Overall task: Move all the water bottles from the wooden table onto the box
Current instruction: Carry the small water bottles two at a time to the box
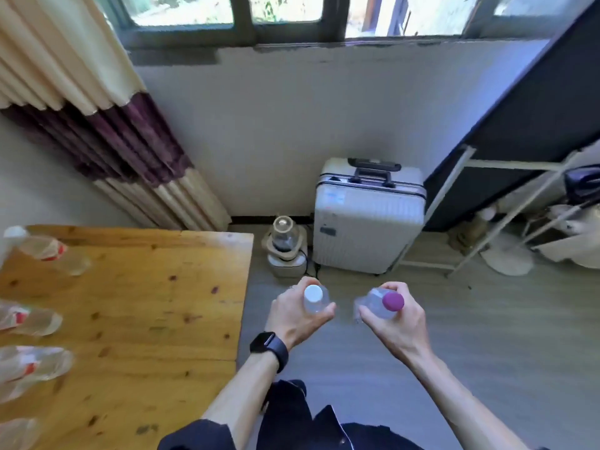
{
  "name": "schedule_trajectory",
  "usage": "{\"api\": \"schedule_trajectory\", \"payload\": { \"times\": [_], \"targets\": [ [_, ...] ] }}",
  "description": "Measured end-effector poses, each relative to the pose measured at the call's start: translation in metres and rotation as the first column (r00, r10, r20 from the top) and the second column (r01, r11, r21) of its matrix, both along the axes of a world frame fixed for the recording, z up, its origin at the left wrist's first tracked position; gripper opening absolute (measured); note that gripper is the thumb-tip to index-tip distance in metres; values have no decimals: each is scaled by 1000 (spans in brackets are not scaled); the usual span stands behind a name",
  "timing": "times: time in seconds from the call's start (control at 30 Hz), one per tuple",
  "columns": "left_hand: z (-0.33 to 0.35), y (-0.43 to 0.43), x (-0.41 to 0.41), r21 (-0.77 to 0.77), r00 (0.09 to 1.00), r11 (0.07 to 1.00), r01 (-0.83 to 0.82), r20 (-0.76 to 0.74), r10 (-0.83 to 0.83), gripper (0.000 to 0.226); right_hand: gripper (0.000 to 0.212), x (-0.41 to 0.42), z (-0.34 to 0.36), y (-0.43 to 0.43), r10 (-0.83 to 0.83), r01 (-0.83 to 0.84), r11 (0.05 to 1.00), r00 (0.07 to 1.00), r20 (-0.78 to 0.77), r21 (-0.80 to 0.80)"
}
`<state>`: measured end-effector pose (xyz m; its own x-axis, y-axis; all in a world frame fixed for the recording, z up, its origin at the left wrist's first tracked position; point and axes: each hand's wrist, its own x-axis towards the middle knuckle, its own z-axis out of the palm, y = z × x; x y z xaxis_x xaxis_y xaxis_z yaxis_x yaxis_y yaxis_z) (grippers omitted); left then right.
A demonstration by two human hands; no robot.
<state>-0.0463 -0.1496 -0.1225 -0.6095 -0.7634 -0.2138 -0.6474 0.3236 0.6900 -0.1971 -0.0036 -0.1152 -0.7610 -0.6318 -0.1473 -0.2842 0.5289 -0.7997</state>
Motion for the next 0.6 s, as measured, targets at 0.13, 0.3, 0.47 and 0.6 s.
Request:
{"api": "schedule_trajectory", "payload": {
  "times": [0.13,0.3,0.47,0.6],
  "targets": [
    [27,73,-96,16,985,986,168,-49,-167,42,47,-65,21,102,-201,199,979,979,-37,-42],
    [64,184,-213,-36,858,863,504,-91,-505,40,46,-123,49,246,-506,501,861,862,-42,-91],
    [101,307,-325,-94,648,657,748,-110,-753,50,45,-168,77,383,-775,763,630,629,-56,-141],
    [122,409,-398,-118,466,479,870,-121,-876,53,46,-186,89,487,-909,885,411,382,-166,-216]
  ]
}}
